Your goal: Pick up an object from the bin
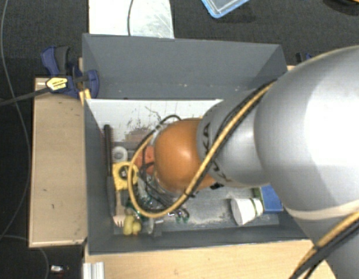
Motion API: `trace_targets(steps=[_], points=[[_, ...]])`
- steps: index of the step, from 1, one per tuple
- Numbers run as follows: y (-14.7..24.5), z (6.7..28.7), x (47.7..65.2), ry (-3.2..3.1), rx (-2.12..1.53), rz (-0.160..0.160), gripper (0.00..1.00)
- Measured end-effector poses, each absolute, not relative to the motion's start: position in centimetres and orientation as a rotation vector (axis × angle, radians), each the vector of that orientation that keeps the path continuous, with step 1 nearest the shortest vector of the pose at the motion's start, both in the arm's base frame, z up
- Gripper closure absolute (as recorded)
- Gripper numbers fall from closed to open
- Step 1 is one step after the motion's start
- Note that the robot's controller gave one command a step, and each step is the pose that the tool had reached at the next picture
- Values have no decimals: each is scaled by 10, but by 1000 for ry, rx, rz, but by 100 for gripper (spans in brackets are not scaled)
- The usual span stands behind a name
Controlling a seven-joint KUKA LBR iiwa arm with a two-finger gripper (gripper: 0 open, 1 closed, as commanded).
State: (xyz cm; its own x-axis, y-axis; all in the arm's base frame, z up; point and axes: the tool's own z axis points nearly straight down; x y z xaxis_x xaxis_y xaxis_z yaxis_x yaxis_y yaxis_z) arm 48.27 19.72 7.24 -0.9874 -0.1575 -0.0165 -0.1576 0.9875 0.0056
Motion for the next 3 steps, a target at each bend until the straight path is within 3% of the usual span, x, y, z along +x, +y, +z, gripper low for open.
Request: trace_targets(steps=[1,3], points=[[212,76,481,3108,278,15,100],[212,88,479,3117,278,11,100]])
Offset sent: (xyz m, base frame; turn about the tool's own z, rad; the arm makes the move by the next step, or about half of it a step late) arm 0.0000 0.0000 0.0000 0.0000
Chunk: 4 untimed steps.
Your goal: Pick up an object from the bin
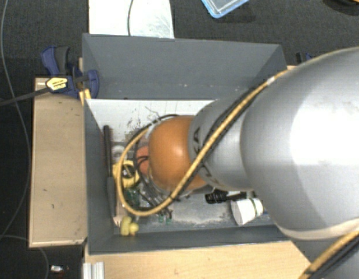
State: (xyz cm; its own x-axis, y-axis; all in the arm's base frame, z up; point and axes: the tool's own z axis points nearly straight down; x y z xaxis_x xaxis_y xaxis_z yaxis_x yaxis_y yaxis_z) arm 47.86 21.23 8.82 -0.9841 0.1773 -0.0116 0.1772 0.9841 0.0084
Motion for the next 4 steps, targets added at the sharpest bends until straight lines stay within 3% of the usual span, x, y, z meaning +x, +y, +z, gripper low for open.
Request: trace_targets(steps=[1,2,4], points=[[211,115,477,3123,280,5,100],[211,162,478,3122,275,6,100],[211,225,479,3119,269,9,100]])
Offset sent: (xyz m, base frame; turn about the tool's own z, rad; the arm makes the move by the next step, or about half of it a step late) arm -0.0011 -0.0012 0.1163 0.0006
